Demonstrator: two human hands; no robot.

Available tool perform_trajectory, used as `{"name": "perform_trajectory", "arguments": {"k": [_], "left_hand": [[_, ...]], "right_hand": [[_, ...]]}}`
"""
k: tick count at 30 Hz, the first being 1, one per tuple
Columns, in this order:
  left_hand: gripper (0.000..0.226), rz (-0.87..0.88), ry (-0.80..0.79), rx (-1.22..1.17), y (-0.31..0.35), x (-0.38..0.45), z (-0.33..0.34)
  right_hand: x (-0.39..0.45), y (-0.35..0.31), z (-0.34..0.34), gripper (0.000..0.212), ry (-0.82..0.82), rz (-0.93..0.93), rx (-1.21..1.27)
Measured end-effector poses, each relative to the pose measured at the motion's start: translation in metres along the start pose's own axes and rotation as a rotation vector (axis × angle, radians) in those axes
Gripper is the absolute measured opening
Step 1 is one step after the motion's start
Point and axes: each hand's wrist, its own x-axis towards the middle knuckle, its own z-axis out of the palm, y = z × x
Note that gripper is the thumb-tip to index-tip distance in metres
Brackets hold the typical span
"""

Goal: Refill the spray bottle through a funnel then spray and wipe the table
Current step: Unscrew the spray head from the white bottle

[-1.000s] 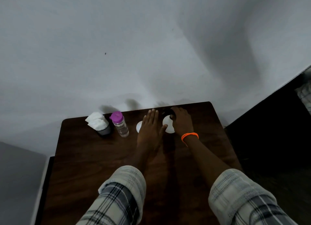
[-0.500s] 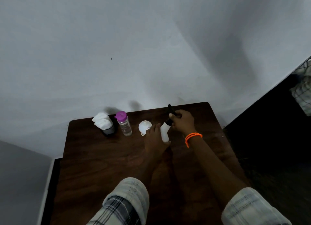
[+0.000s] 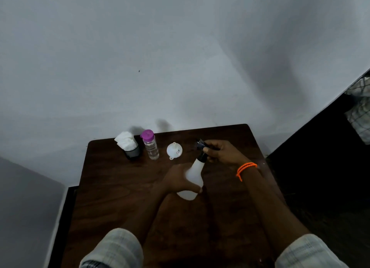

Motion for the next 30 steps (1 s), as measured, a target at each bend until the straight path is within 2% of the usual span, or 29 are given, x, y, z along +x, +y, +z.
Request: {"name": "perform_trajectory", "arguments": {"k": [3,5,6,8,11,13,16,19,23,27,30], "left_hand": [[0.058,-0.008,-0.131,-0.078,-0.002,-0.013,-0.005],[0.057,-0.016,-0.115,-0.075,0.003,-0.019,-0.004],[0.056,-0.029,-0.080,-0.056,0.006,-0.021,-0.002],[0.058,-0.072,0.039,-0.001,0.010,-0.020,0.005],[0.069,-0.122,0.243,0.132,0.009,-0.018,0.017],[0.072,-0.130,0.310,0.272,0.006,-0.018,0.026],[0.075,-0.154,0.396,0.407,0.011,-0.025,0.035],[0.075,-0.164,0.410,0.400,0.013,-0.027,0.035],[0.070,-0.143,0.412,0.249,0.007,-0.031,0.029],[0.065,-0.201,0.263,0.021,0.002,-0.037,0.014],[0.057,-0.149,0.133,-0.216,-0.009,-0.043,0.005]], "right_hand": [[-0.012,0.003,-0.005,0.032,-0.137,-0.003,0.064],[-0.017,0.008,-0.001,0.032,-0.132,0.010,0.118],[-0.018,0.011,0.004,0.031,-0.074,0.016,0.132],[-0.013,0.017,0.018,0.029,0.159,0.050,0.140],[-0.006,0.019,0.045,0.057,0.452,0.185,0.121],[-0.001,0.018,0.058,0.066,0.516,0.231,0.059],[0.004,0.017,0.073,0.069,0.553,0.206,-0.040],[0.008,0.017,0.080,0.057,0.569,0.179,-0.098],[0.012,0.016,0.078,0.021,0.461,0.146,-0.010],[0.008,0.007,0.072,0.037,0.250,0.102,0.123],[0.001,-0.003,0.060,0.043,0.049,0.087,0.164]]}}
